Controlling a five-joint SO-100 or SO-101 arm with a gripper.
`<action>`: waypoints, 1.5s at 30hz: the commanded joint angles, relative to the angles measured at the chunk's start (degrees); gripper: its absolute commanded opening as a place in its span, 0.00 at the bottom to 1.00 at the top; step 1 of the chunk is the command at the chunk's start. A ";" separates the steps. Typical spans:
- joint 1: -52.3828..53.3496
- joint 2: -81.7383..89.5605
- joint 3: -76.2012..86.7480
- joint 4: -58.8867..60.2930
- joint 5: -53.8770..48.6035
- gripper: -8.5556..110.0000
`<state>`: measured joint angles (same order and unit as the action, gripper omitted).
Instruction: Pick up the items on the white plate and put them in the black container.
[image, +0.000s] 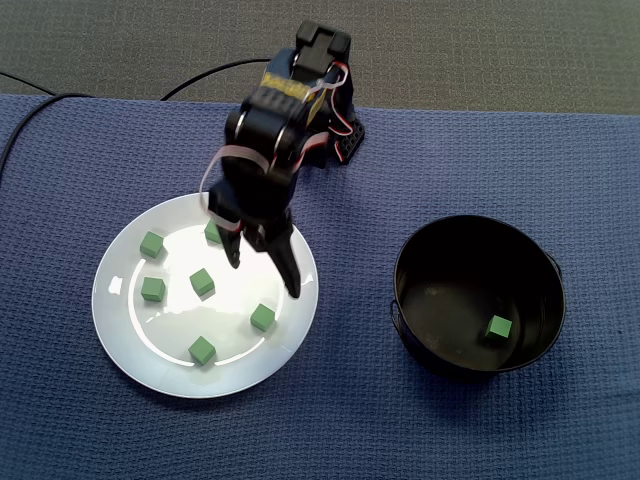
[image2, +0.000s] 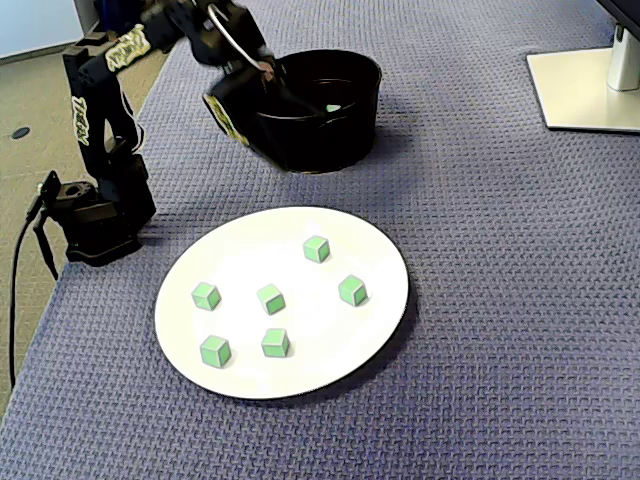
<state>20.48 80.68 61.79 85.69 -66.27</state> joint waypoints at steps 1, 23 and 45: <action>0.70 -3.78 1.67 -2.72 -5.27 0.42; 1.67 -22.06 3.96 -9.49 -10.37 0.37; 1.23 -25.14 6.15 -13.89 -7.29 0.07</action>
<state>21.36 55.28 68.03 73.39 -75.85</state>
